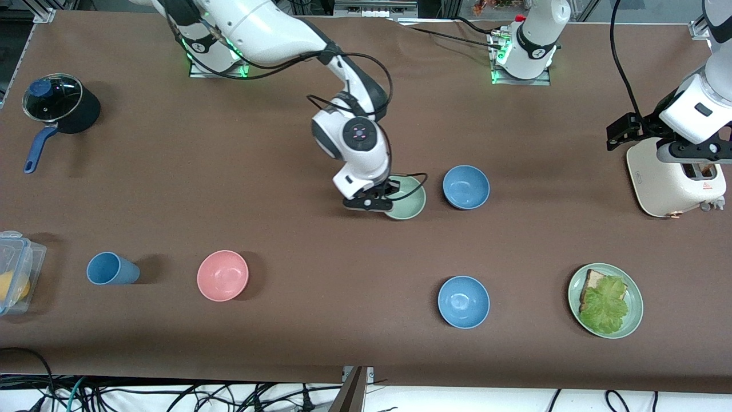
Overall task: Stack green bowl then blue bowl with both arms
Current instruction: 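Grasp the green bowl rim with the right gripper and carry it, then lower the green bowl beside the blue bowl and open the right gripper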
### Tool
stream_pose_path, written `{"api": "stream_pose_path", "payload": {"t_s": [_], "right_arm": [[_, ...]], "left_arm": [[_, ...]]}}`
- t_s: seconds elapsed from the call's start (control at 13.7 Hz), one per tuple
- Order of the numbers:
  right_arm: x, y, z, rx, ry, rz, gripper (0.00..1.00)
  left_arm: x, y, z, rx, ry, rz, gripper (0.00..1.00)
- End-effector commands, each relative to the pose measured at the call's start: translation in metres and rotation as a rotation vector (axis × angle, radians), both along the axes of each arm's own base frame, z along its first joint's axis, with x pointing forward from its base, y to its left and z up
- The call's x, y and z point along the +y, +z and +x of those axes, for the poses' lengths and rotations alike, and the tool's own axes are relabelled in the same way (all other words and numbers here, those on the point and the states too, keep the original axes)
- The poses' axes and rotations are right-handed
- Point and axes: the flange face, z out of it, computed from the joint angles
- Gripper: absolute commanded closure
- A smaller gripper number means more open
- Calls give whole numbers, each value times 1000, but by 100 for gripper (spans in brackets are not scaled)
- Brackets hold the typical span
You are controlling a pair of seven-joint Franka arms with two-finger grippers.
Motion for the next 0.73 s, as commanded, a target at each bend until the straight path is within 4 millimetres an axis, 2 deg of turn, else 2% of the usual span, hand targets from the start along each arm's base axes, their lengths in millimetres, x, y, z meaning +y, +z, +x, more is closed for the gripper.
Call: {"api": "stream_pose_path", "payload": {"t_s": [0.0, 0.22, 0.51, 0.66], "right_arm": [[-1, 0, 16, -33, -23, 7, 100], [-11, -2, 28, -48, -16, 11, 100], [-49, -3, 65, -57, -17, 7, 100], [-54, -2, 69, -56, -16, 9, 100]], "left_arm": [[4, 5, 4, 9, 0, 15, 0], [5, 1, 6, 16, 6, 13, 0], [10, -1, 6, 21, 11, 13, 0], [10, -1, 6, 23, 11, 13, 0]]}}
